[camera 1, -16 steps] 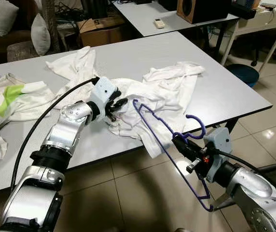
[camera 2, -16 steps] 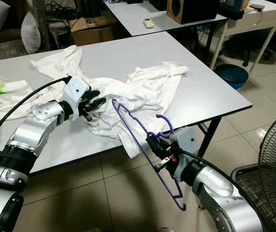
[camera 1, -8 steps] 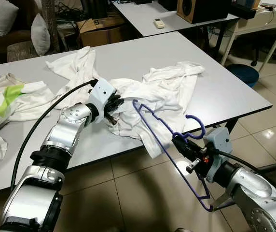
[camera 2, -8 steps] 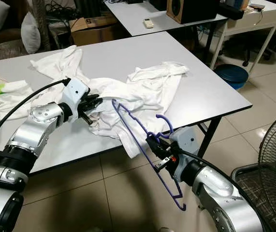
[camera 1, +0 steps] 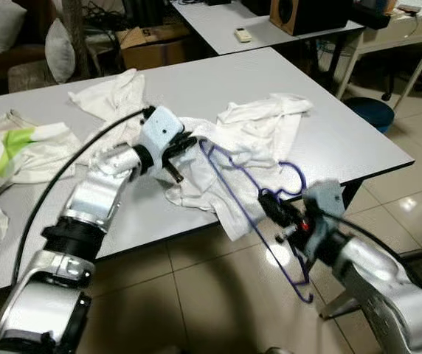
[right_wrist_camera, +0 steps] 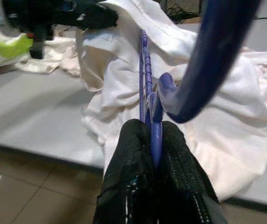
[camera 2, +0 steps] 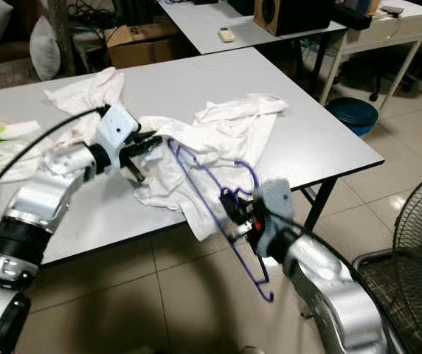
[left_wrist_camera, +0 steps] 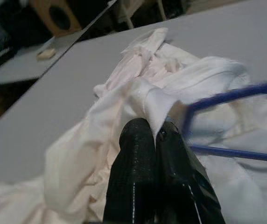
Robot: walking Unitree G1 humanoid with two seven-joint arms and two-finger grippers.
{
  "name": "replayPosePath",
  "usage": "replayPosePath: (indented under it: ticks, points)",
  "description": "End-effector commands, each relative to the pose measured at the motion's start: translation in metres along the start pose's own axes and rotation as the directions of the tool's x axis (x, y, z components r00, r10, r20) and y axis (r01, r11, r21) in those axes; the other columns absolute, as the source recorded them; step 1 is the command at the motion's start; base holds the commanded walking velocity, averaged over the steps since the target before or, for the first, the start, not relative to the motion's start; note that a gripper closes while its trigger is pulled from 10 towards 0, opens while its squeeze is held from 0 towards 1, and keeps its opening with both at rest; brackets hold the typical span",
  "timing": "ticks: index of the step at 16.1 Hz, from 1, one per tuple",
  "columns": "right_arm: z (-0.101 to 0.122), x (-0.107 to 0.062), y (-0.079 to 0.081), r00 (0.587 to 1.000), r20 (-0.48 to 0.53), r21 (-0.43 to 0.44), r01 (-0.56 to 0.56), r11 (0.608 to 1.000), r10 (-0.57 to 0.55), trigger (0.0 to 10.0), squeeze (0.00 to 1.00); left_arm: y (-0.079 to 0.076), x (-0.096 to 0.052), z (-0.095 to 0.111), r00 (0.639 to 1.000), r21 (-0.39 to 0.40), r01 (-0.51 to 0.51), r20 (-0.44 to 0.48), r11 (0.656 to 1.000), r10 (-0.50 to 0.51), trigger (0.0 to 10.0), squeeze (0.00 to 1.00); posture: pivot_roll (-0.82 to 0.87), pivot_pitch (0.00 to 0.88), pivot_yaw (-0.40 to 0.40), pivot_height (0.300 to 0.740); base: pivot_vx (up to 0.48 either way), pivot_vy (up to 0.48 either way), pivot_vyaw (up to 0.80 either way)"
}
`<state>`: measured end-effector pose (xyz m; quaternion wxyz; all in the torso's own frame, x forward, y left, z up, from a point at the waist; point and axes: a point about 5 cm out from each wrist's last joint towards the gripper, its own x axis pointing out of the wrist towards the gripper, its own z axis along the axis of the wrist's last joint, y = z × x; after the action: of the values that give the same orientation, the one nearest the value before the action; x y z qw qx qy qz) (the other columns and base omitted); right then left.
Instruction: Hang hanger
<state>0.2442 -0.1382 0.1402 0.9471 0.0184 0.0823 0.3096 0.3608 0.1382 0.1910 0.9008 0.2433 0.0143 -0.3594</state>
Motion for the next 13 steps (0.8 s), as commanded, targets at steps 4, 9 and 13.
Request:
replayPosePath:
  ticks: [4, 9, 13]
  points:
    - [-0.016, 0.007, -0.009, 0.992, -0.121, 0.008, 0.045, 0.999, -0.043, 10.0, 0.0, 0.007, -0.003, 0.022, 0.999, 0.09, -0.023, 0.035, 0.996, 0.02, 0.0, 0.0, -0.14, 0.0, 0.038, 0.74, 0.0, 0.0, 0.0]
    - [-0.037, -0.004, -0.019, 0.96, -0.26, 0.022, 0.111, 0.994, -0.101, 10.0, 0.0, 0.024, -0.012, 0.031, 0.992, 0.103, -0.121, 0.058, 0.987, 0.116, 0.0, 0.0, -0.15, 0.0, 0.026, 0.74, 0.0, 0.0, 0.0]
    - [-0.021, -0.007, -0.02, 0.983, -0.167, 0.045, 0.09, 0.995, -0.082, 10.0, 0.0, 0.026, -0.015, 0.026, 0.992, 0.053, -0.122, 0.029, 0.991, 0.121, 0.0, 0.0, -0.14, 0.0, 0.02, 0.74, 0.0, 0.0, 0.0]
